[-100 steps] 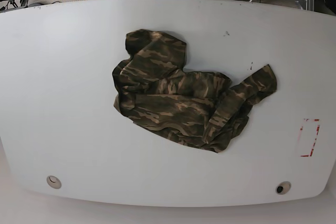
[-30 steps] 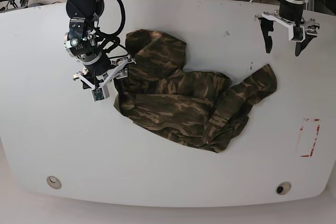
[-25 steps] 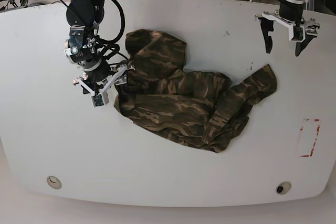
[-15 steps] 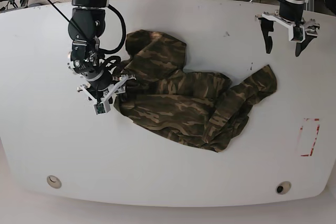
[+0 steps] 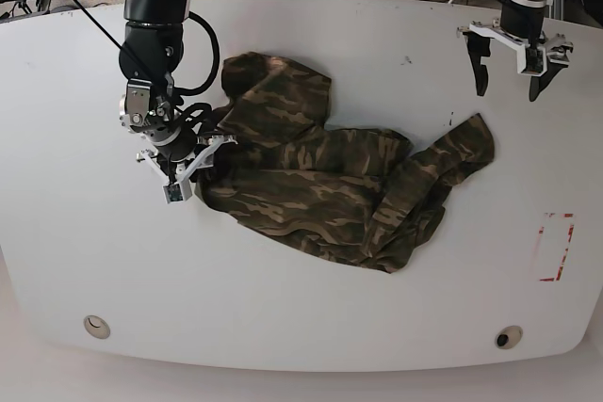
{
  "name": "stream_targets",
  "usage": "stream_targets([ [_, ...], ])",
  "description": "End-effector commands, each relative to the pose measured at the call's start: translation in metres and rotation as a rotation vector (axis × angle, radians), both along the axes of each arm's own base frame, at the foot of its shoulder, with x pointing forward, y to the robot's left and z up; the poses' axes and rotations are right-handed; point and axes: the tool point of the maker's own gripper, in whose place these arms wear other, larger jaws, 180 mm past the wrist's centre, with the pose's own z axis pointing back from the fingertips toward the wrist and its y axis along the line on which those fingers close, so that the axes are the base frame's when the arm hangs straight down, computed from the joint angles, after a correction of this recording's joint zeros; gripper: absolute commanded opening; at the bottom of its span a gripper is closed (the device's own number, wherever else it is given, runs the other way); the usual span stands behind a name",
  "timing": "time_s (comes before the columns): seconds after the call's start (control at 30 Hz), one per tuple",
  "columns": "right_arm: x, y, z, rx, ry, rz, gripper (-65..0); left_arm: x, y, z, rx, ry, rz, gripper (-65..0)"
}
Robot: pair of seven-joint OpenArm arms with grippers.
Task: Fold the T-shirt properly
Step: 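Lower the left gripper onto the shirt sleeve and grasp it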
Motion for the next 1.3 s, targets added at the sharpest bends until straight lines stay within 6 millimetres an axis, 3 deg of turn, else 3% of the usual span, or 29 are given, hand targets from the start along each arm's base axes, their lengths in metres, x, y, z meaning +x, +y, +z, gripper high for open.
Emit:
stream_targets([
  [0.0, 0.015, -0.003, 0.023, -0.009, -0.078, 0.000, -63.6, 0.003, -0.011, 0.002, -0.020, -0.002, -0.030, -15.3],
  [0.1, 0.009, -0.003, 0.020, -0.016, -0.057, 0.003, -64.7, 0.015, -0.018, -0.001, -0.031, 0.014, -0.039, -15.1],
  [0.2, 0.007, -0.003, 0.029, -0.028, -0.077, 0.010, -64.8, 0.019, -0.018, -0.011, -0.051, 0.058, -0.009, -14.7],
  [0.4, -0.002, 0.000, 0.039, -0.042, -0.103, 0.021, -65.0, 0.033, -0.024, -0.018, -0.095, 0.095, 0.045, -2.2],
  [0.6, -0.005, 0.002, 0.039, -0.041, -0.105, 0.024, -65.0, 0.049, -0.023, -0.027, -0.122, 0.114, 0.066, -2.1],
  [0.77, -0.005, 0.000, 0.041, -0.045, -0.109, 0.022, -65.0, 0.055, -0.001, -0.045, -0.142, 0.138, 0.130, -2.1],
  [0.87, -0.005, 0.000, 0.042, -0.045, -0.111, 0.022, -65.0, 0.062, 0.002, -0.056, -0.157, 0.156, 0.137, -2.1],
  [1.27, -0.011, 0.000, 0.042, -0.050, -0.113, 0.025, -65.0, 0.082, -0.006, -0.090, -0.217, 0.216, 0.137, -2.4],
])
